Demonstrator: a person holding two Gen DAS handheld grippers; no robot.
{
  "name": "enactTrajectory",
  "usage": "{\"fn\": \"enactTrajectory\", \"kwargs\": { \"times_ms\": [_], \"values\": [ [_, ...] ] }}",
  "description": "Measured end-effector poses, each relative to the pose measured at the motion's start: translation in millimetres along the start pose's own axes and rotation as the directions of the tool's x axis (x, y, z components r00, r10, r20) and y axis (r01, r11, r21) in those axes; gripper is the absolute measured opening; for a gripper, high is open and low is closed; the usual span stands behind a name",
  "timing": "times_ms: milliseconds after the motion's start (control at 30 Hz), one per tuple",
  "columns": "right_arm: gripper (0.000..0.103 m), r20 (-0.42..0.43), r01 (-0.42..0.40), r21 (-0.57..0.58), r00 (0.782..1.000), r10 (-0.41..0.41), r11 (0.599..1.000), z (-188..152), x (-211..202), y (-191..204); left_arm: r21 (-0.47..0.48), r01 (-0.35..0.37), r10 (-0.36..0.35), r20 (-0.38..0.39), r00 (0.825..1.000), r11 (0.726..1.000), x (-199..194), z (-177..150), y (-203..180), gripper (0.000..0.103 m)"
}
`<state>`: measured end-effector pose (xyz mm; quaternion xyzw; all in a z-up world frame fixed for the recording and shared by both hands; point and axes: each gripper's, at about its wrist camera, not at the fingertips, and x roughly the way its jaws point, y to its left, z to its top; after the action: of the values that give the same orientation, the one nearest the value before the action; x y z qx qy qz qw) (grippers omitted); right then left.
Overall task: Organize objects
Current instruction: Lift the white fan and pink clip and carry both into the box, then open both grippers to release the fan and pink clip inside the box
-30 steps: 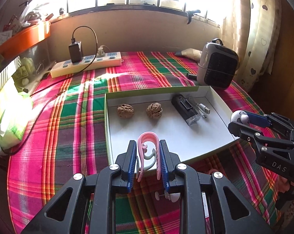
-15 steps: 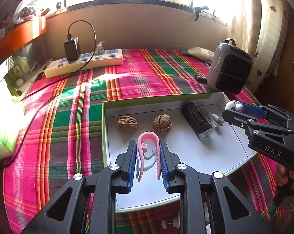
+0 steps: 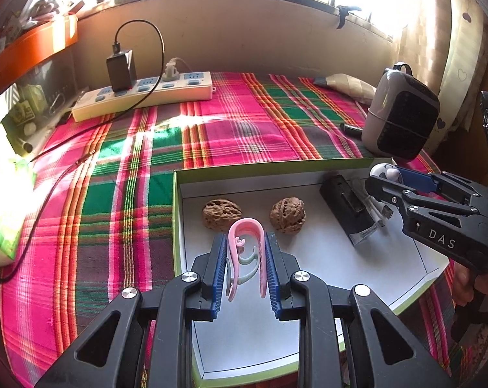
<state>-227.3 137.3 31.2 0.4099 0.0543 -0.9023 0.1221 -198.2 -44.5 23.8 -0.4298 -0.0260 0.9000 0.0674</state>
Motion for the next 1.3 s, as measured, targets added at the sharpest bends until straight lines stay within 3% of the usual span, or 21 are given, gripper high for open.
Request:
{"fn": "enactTrajectory", "kwargs": {
  "times_ms": [1300],
  "values": [
    [0.047,-0.033,0.012,0.006,0.999,-0.012,1.0,-1.4,15.9,0.2,-0.003,-0.01,0.01,-0.025,1.0,1.0,14.2,3.6,-1.8,0.022]
  ]
}}
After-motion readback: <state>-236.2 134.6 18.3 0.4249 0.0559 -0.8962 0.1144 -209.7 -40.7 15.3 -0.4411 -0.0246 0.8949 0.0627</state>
